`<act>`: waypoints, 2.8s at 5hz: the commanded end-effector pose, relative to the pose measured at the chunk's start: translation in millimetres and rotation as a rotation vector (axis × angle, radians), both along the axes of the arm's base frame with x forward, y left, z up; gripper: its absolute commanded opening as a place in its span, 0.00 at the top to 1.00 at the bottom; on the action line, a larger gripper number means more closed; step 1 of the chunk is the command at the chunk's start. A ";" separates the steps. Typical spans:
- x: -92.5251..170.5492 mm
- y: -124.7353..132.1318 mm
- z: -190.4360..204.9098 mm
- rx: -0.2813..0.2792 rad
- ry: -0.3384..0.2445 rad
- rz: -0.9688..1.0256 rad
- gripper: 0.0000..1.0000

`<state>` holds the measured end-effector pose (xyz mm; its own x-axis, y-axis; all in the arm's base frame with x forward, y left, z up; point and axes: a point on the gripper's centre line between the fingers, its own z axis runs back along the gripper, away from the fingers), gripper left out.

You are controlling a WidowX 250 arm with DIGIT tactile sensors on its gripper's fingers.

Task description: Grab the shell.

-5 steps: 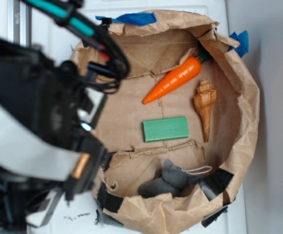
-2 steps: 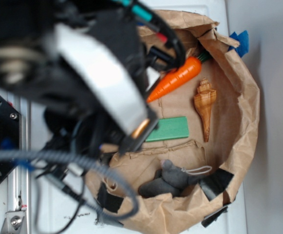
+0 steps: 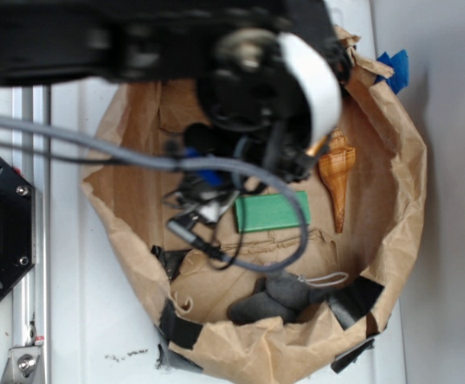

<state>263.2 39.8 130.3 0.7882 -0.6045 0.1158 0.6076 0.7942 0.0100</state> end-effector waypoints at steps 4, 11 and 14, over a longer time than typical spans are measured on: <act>26.8 -46.6 -15.4 0.036 -0.058 -0.187 0.00; 45.4 1.1 -40.1 0.104 -0.093 -0.197 0.00; 49.7 -4.2 -32.7 0.129 -0.119 -0.216 0.00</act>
<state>304.7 39.7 78.2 0.6403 -0.7645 0.0752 0.7554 0.6444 0.1189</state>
